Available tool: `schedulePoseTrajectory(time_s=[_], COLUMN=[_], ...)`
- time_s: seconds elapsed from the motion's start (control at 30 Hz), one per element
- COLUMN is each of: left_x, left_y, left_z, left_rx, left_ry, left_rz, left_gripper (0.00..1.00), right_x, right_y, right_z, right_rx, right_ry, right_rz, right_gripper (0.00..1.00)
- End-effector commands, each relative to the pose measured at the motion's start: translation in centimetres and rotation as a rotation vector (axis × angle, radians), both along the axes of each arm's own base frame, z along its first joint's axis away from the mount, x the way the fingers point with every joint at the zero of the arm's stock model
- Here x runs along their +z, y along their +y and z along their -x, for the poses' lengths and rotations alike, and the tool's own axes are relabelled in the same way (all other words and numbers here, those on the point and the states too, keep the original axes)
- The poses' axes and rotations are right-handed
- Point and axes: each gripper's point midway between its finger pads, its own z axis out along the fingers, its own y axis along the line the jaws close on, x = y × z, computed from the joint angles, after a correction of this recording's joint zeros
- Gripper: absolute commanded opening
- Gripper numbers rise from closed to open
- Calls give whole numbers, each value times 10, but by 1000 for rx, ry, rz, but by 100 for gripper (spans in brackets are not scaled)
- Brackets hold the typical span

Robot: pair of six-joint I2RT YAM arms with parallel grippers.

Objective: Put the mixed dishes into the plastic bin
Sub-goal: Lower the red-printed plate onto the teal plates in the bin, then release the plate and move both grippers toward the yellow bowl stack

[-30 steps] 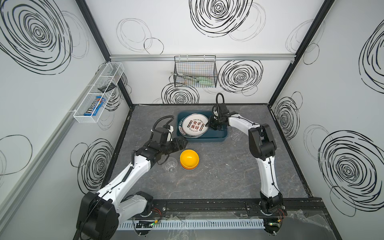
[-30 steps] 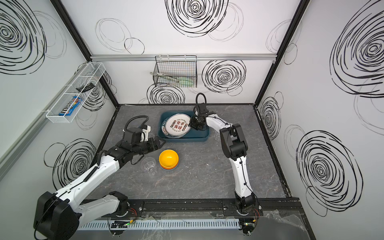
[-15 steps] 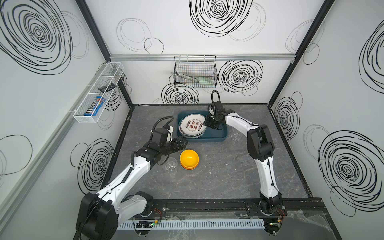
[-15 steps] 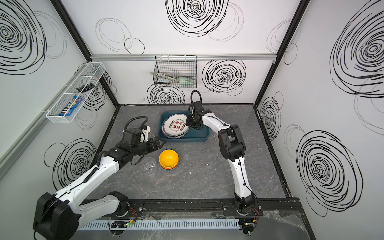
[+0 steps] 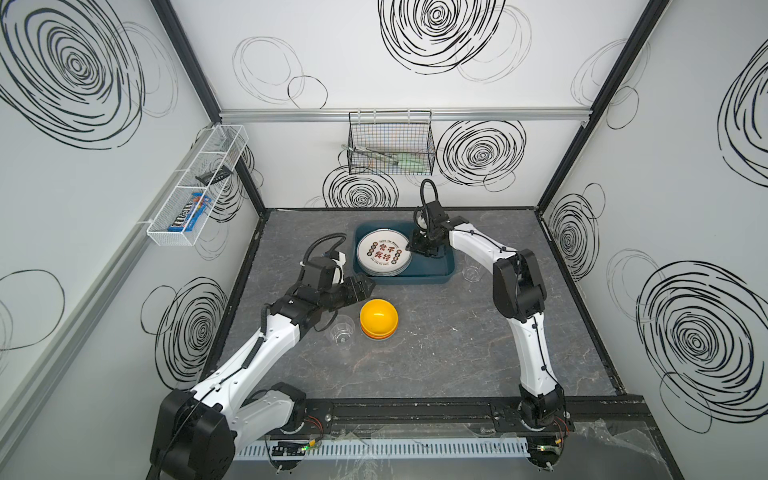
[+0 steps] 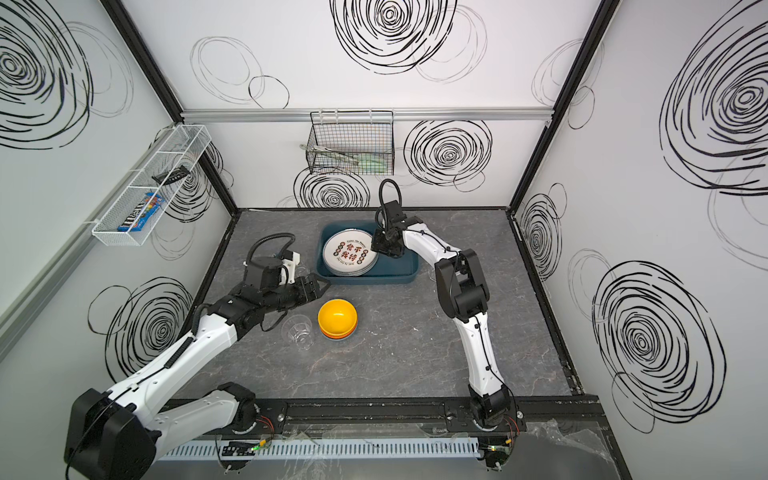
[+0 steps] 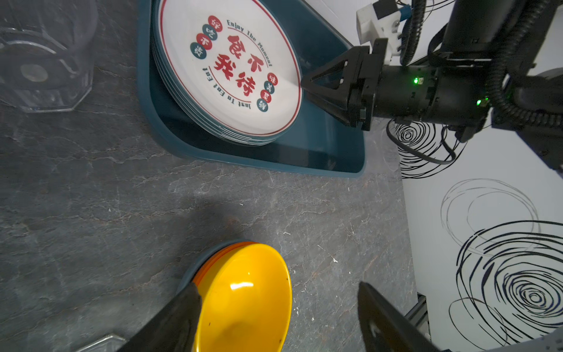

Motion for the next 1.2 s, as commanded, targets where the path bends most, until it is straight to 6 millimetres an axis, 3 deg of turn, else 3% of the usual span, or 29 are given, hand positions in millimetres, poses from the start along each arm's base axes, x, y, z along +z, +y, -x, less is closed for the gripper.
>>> schedulePoseTrajectory(time_s=[0.0, 0.2, 0.47, 0.9, 1.17], left_x=[7, 10, 10, -9, -23], left_y=[3, 5, 9, 25, 13], left_z=[-2, 5, 16, 22, 20], left_rx=[15, 13, -3, -25, -67], left_ry=[-28, -33, -28, 27, 54], left_rz=[22, 16, -11, -229, -332], left_gripper=[84, 84, 84, 74, 69], right_x=[7, 38, 69, 79, 88], right_y=[-2, -9, -19, -22, -24], right_z=[2, 16, 62, 159, 219], right_rx=[4, 22, 60, 237, 390], right_ry=[-1, -65, -114, -136, -201], right_rz=[21, 51, 27, -56, -153], right_gripper=[35, 35, 36, 35, 43])
